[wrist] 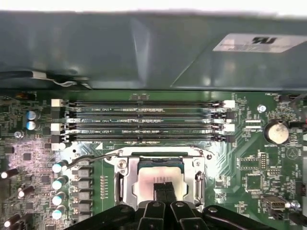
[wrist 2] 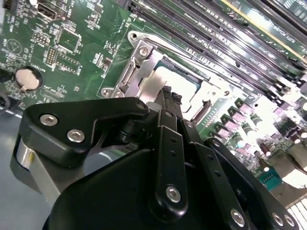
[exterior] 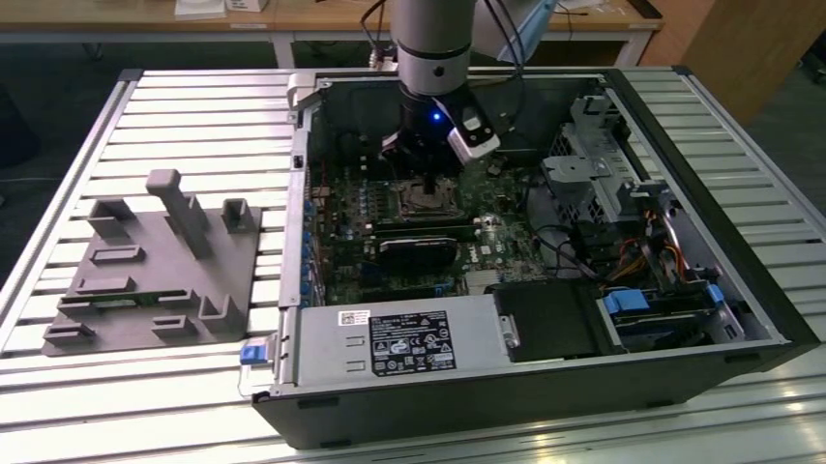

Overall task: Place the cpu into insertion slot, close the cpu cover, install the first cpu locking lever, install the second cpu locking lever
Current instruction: 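Close the cpu cover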

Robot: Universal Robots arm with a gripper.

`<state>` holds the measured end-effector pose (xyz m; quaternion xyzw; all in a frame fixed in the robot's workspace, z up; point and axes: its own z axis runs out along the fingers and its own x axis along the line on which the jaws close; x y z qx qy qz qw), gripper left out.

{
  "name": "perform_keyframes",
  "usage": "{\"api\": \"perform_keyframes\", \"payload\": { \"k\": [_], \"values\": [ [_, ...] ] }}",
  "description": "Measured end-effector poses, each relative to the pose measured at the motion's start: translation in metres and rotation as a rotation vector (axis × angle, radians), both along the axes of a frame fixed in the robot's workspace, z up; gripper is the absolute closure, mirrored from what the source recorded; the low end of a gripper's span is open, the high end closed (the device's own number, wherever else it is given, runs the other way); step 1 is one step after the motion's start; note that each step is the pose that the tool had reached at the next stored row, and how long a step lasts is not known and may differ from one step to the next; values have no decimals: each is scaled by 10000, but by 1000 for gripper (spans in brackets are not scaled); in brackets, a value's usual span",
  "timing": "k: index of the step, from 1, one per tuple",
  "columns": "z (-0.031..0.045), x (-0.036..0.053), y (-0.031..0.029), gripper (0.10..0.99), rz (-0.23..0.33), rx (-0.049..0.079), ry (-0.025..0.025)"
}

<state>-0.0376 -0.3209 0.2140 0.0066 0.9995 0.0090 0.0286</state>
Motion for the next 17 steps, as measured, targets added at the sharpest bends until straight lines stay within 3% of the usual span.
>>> {"api": "perform_keyframes", "payload": {
  "k": [6,17],
  "values": [
    [96,0,0,980,0,-2,1],
    [125,0,0,980,-249,1,0]
  ]
}}
